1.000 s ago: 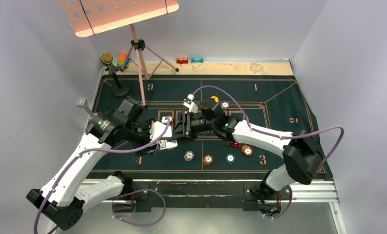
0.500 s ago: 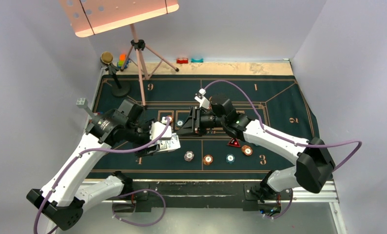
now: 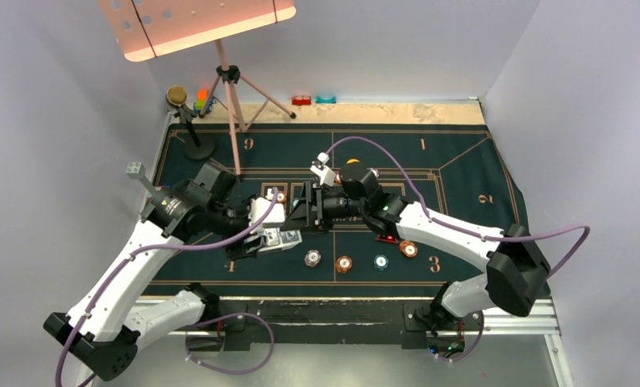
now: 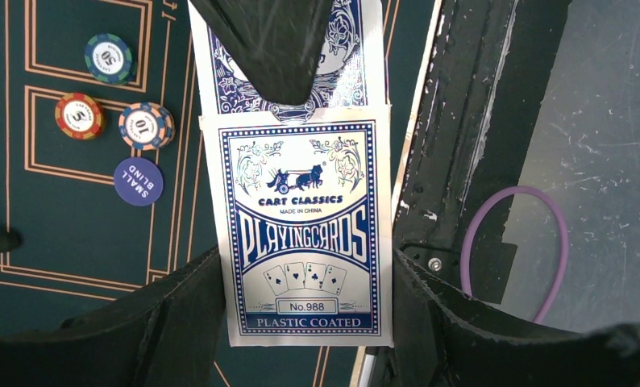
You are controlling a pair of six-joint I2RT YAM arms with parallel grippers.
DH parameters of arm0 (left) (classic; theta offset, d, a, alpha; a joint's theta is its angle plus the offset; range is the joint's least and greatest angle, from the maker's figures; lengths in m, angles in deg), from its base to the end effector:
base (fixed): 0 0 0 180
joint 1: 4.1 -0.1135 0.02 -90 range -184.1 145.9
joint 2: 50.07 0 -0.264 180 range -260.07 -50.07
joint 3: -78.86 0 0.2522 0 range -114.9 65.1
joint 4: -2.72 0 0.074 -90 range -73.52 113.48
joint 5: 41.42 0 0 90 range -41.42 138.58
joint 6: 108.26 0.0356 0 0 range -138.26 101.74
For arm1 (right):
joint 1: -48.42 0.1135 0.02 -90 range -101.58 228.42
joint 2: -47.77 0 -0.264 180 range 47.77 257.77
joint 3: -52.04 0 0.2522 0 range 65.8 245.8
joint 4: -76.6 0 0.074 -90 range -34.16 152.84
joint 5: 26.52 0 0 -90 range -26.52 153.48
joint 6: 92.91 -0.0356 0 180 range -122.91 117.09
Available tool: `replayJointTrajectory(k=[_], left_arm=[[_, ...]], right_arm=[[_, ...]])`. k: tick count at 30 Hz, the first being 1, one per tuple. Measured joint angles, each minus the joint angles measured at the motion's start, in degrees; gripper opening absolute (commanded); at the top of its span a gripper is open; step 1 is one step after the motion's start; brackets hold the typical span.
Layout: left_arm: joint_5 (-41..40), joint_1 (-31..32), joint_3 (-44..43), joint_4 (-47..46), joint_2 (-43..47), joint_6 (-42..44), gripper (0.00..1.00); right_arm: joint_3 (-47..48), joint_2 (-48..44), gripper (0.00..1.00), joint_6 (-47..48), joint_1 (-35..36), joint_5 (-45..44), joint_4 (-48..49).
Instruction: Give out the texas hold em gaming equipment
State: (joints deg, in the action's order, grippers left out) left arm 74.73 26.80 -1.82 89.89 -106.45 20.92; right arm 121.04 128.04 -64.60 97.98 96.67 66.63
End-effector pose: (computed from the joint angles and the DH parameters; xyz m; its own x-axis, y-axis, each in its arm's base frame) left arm 0.1224 -0.0915 0.3428 -0.1918 0.7757 -0.6013 0.9735 0.2283 -0.0160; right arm 0.1924 0.2558 0.2868 -0.9636 0.0053 -0.2674 -0.2521 0.3160 0.9146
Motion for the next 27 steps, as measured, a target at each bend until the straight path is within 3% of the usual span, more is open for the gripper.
replayJointTrajectory(k=[4, 9, 18, 27], left_arm=[[0.9, 0.0, -0.5, -0.8, 0.0, -1.4, 0.23], [1.9, 0.0, -0.6, -2.8, 0.2, -3.7, 0.19], [2.8, 0.0, 0.2, -5.7, 2.6, -6.1, 0.14], [2.8, 0.0, 0.3, -6.5, 2.9, -7.1, 0.13]], right_arm=[[0.0, 0.3, 0.42, -0.6, 0.3, -0.1, 0.2], [-0.2, 0.3, 0.33, -0.9, 0.3, -0.3, -0.4], [-1.4, -4.3, 0.27, -0.5, -1.7, -0.8, -2.8], [-3.0, -6.8, 0.30, -0.2, -3.1, -0.7, -3.8]])
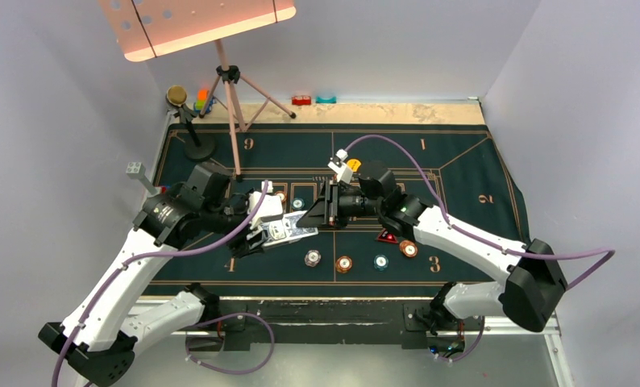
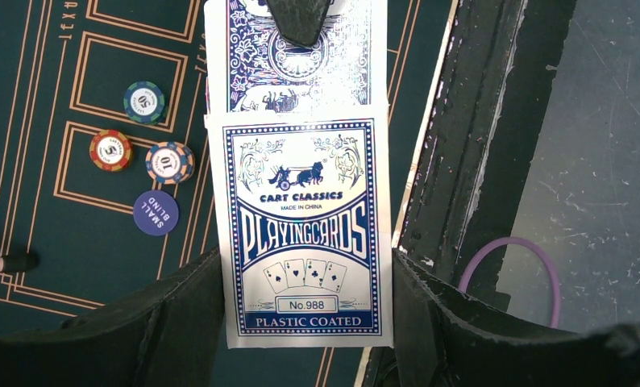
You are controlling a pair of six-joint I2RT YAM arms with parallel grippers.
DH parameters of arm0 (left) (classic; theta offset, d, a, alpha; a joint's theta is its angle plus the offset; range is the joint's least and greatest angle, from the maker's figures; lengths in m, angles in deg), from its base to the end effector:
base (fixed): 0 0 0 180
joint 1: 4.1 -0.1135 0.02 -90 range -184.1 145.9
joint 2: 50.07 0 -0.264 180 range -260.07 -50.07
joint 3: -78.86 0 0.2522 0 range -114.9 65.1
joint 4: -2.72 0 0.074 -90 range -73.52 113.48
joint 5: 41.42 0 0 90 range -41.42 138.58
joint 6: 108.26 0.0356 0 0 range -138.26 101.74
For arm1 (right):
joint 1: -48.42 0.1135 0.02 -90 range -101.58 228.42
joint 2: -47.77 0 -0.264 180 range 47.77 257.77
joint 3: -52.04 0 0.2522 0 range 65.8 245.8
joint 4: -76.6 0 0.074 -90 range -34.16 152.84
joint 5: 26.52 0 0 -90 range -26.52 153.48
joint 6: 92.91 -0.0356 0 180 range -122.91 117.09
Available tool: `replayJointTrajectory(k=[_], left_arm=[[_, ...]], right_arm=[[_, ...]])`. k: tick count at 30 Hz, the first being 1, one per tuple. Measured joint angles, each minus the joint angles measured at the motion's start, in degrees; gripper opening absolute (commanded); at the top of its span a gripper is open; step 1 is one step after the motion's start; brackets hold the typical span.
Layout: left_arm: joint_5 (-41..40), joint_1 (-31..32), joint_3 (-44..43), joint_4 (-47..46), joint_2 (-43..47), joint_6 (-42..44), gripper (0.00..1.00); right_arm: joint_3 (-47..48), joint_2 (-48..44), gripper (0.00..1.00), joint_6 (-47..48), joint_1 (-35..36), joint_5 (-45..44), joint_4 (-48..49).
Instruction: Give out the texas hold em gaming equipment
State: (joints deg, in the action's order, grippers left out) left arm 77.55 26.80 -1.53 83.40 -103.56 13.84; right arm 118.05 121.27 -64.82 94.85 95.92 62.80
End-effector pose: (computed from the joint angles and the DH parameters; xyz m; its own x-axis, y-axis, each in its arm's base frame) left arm 0.1198 -0.0918 0.3550 -0.2172 0.6718 -0.7082 0.9565 0.2913 -0.0170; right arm 0.1874 0.2247 0.2960 -0.9612 0.0698 -0.2669 -0.2293 0.3355 0.9137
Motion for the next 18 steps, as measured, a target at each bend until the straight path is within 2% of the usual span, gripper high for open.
replayJointTrajectory(k=[18], left_arm=[[0.1, 0.0, 0.0, 0.0, 0.7, 0.0, 0.10]], right_arm=[[0.1, -5.5, 0.23, 3.1, -5.4, 0.1, -6.7]])
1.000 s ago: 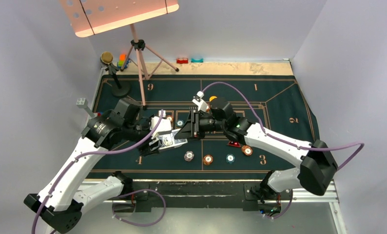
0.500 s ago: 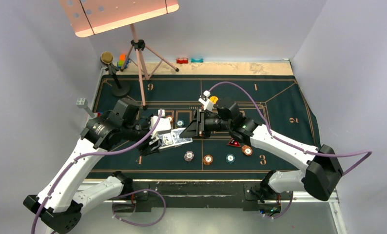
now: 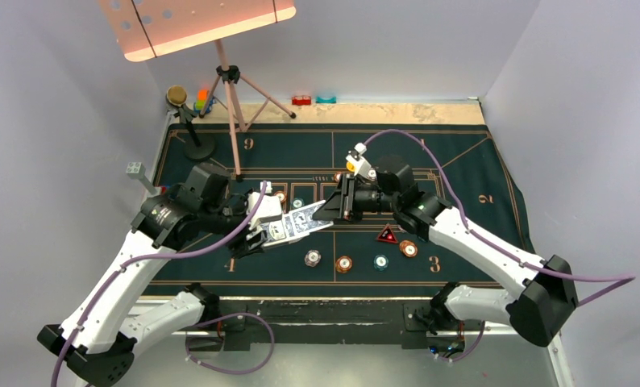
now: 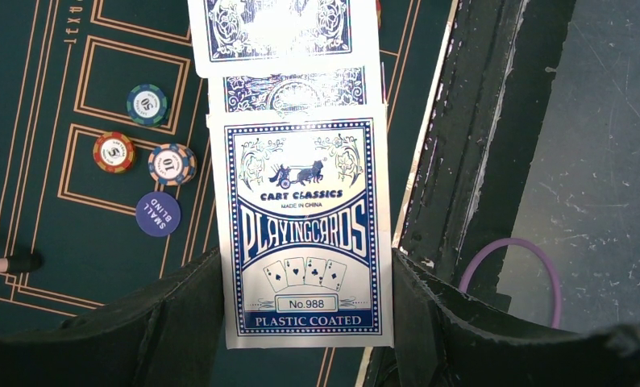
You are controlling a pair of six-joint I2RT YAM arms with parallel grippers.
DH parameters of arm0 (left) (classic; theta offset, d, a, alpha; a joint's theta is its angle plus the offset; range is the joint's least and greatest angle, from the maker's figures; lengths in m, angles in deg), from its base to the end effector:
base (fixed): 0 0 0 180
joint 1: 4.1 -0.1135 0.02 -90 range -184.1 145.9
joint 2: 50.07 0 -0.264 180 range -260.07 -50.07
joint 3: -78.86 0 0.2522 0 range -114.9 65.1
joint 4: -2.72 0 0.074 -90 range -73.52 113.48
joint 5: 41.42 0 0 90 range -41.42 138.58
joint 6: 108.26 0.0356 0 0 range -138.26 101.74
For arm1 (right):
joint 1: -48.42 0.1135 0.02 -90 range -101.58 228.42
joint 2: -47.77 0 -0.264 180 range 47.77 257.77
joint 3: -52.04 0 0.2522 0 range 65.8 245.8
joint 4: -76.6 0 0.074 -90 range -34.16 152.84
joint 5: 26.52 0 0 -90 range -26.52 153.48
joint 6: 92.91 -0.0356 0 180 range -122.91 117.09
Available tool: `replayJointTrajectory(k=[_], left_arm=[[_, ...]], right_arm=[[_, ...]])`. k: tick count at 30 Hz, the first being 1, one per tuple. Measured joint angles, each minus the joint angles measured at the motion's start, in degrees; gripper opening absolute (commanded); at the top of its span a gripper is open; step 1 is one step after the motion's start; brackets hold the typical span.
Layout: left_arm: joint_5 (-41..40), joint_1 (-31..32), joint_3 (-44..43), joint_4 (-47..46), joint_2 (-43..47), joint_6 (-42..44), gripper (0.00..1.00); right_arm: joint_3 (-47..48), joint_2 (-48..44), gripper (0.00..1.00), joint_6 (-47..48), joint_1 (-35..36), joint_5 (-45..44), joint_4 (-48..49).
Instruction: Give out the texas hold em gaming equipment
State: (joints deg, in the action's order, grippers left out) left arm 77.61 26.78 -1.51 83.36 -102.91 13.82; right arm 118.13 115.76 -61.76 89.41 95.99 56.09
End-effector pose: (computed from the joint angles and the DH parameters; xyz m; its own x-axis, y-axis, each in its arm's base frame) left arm 0.1175 -0.0904 0.3564 -0.2105 0.6670 -0.7147 0.9566 0.2911 -0.0100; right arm 0.1907 0.1911 0.3102 -0.9432 0.1365 -0.3029 -0.2339 0.3747 0.8972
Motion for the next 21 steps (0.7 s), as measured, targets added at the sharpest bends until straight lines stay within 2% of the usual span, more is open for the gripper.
replayJointTrajectory(k=[5, 10, 17, 21], left_arm=[[0.2, 0.0, 0.0, 0.0, 0.2, 0.0, 0.08], [0.4, -0.1, 0.3, -0.2, 0.5, 0.0, 0.07], [0.7, -0.1, 0.5, -0.1, 1.3, 0.0, 0.07], [1.0, -0.1, 0.5, 0.2, 2.2, 0.0, 0.05]], right_arm=[[0.7, 0.0, 0.18, 0.9, -1.2, 0.3, -2.2], [2.8, -0.8, 0.00, 1.3, -4.2, 1.8, -3.3], [7.6, -1.0, 0.00, 1.9, -10.2, 4.6, -3.4], [11.1, 4.6, 0.00, 3.3, -12.5, 6.2, -1.9]])
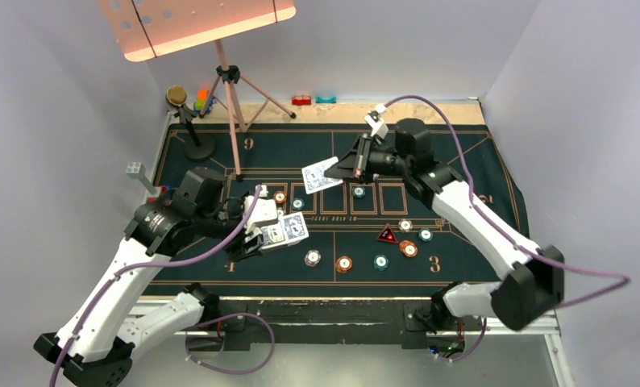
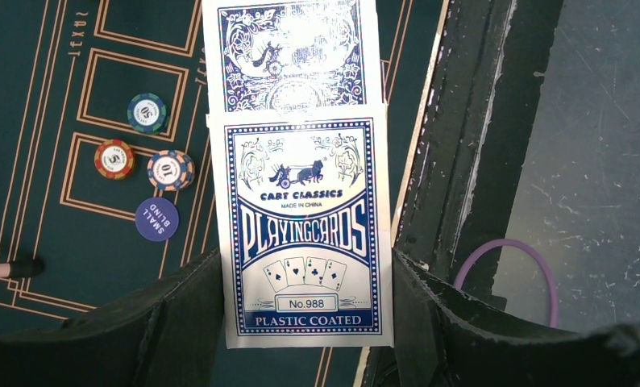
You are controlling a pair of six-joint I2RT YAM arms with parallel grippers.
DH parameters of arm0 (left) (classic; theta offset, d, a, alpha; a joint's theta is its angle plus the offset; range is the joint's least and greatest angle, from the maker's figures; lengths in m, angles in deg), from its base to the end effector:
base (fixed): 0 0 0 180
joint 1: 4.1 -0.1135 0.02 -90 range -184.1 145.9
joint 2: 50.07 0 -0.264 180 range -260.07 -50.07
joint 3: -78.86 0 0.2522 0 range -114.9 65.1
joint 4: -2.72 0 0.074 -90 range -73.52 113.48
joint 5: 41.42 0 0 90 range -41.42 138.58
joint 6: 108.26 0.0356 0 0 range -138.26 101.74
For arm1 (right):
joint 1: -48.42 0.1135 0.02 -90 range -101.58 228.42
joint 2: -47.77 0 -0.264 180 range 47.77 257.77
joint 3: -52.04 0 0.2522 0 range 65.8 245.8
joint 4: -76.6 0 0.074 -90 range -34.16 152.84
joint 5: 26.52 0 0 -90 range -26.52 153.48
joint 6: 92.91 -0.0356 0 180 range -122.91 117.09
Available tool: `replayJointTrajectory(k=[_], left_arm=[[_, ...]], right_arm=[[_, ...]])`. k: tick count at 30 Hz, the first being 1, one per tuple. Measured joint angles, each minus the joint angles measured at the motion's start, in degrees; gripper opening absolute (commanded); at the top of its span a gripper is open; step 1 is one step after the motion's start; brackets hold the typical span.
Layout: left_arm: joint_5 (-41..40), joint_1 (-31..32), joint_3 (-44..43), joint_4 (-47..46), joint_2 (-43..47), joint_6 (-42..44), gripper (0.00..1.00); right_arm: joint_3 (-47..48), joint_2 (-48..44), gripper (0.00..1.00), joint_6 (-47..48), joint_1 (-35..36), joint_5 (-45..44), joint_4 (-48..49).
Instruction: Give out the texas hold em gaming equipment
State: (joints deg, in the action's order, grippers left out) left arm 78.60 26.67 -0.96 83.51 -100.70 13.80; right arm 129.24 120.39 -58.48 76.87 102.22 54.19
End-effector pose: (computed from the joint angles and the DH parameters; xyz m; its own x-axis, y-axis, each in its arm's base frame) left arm 0.1093 -0.0858 0.3584 -0.1938 0.6503 -0.7345 0.9591 0.2829 -0.0026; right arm 0.2439 0.1575 0.3544 -0.8907 0.2491 -0.3802 -0.2842 0.3476 0.8935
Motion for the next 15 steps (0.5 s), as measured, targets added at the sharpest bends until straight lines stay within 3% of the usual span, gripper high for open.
replayJointTrajectory(k=[6, 15], left_arm=[[1.6, 0.0, -0.1, 0.9, 1.4, -0.3, 0.05], [2.8, 0.0, -0.3, 1.5, 1.5, -1.0, 0.03]], right_arm=[[7.7, 20.4, 0.00, 1.1, 2.6, 1.4, 5.5], [30.8, 51.3, 0.01, 1.0, 15.5, 1.4, 7.4]])
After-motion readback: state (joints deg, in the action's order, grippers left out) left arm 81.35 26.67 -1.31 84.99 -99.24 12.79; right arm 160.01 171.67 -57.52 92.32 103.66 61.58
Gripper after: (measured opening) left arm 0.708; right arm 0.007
